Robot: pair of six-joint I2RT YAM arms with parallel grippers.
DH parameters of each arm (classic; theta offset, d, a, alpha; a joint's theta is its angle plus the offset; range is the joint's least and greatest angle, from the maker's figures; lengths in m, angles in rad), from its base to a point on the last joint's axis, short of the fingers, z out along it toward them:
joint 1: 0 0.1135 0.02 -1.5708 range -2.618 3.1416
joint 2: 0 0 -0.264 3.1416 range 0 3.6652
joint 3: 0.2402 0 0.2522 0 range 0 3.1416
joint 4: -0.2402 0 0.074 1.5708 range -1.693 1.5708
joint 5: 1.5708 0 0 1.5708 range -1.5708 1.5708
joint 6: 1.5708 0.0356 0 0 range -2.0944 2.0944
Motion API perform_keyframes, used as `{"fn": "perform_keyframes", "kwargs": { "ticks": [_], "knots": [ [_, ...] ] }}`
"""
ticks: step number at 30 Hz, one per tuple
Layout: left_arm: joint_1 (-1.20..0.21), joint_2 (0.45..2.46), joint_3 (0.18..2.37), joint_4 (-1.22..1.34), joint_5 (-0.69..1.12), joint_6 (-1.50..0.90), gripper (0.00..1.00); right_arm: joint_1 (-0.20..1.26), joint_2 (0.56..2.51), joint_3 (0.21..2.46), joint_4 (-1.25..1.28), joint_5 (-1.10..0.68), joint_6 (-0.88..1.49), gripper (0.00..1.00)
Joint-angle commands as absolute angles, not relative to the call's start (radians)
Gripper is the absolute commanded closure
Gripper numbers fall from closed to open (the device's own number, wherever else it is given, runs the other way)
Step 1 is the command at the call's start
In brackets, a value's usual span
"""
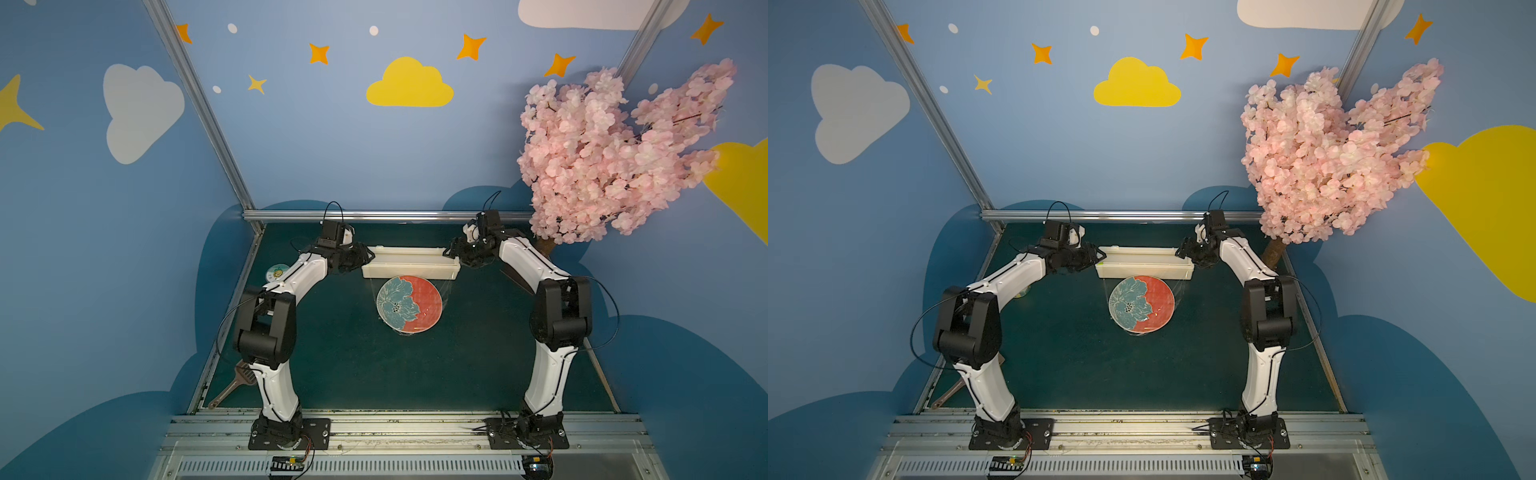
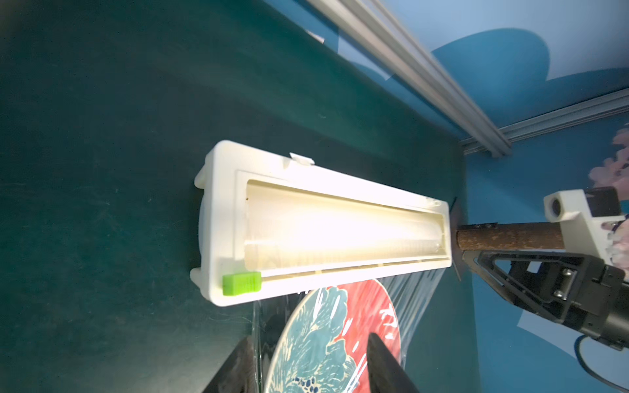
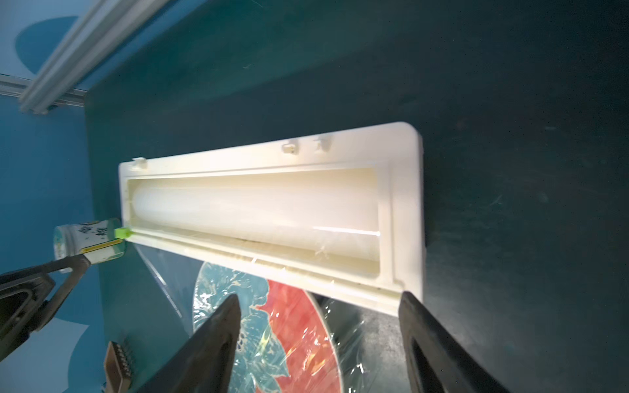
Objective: Wrap the plate with plastic wrap
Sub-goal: Adjust the plate at the center of the board, then tear off the plastic wrap from the plastic wrap cutting box.
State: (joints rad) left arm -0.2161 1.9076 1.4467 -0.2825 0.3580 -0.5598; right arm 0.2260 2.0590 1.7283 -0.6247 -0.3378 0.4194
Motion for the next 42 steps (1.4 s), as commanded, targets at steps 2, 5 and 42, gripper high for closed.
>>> {"fn": "perform_keyframes", "kwargs": {
  "ticks": [2, 5, 42],
  "knots": [
    [-0.213, 1.963, 1.526, -0.369, 0.394, -0.501, 0.47, 0.221, 2.091, 1.789, -0.744, -0.289, 0.377, 0.27],
    [-0.213, 1.995, 1.566, -0.394, 0.393, -0.488, 0.47, 0.215, 2.107, 1.791, -0.740, -0.298, 0.378, 0.26],
    [-0.239, 2.081, 1.699, -0.490, 0.321, -0.462, 0.44, 0.221, 2.123, 1.768, -0.679, -0.416, 0.406, 0.26]
  ]
}}
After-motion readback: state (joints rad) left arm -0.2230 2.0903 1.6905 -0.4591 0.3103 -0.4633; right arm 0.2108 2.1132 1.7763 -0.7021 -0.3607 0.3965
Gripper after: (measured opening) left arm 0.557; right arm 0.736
